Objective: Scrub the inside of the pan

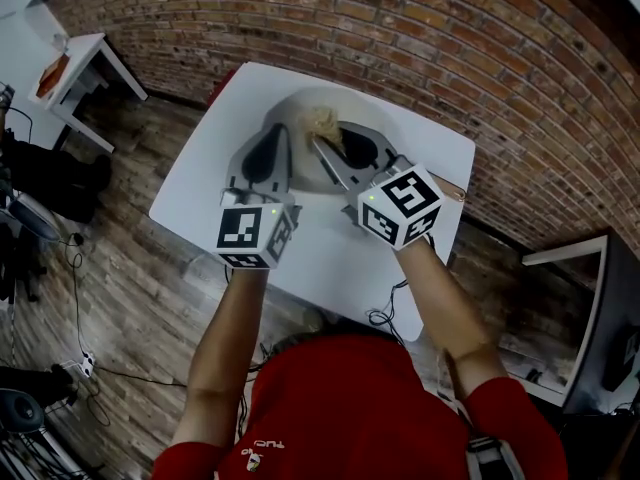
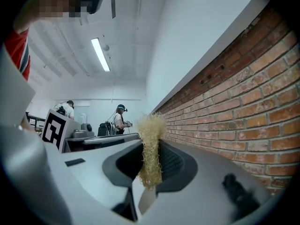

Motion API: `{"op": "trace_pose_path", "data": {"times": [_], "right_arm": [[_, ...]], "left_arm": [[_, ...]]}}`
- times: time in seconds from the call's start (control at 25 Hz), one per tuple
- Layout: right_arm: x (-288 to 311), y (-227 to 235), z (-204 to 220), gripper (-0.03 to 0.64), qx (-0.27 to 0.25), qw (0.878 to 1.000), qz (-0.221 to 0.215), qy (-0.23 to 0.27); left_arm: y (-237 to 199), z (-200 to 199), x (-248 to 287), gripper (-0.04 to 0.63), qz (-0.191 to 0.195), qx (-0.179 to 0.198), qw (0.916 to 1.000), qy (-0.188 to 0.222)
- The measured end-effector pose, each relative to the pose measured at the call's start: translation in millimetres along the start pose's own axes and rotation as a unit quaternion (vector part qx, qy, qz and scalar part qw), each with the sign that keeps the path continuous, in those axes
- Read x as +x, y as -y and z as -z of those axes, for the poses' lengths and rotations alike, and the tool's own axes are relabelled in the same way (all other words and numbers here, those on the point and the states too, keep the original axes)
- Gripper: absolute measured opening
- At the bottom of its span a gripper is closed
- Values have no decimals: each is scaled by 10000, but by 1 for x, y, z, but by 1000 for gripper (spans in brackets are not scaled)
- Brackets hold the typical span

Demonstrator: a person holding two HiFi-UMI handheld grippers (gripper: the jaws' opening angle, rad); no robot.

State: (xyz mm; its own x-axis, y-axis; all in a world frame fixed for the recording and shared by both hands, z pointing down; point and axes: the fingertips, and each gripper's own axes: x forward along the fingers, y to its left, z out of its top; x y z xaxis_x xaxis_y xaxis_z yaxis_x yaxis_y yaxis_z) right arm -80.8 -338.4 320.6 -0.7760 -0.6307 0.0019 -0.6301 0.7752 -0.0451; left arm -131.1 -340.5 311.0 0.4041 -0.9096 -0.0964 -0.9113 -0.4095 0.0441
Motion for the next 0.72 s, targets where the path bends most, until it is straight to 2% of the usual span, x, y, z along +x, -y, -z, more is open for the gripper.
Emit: {"op": "trace_pose_path", "data": {"times": [0.72], "right_arm": [[-21, 3, 0, 86, 38, 9999, 108, 7]], "left_arm": [[20, -2, -2, 14, 89, 25, 10000, 23]]}}
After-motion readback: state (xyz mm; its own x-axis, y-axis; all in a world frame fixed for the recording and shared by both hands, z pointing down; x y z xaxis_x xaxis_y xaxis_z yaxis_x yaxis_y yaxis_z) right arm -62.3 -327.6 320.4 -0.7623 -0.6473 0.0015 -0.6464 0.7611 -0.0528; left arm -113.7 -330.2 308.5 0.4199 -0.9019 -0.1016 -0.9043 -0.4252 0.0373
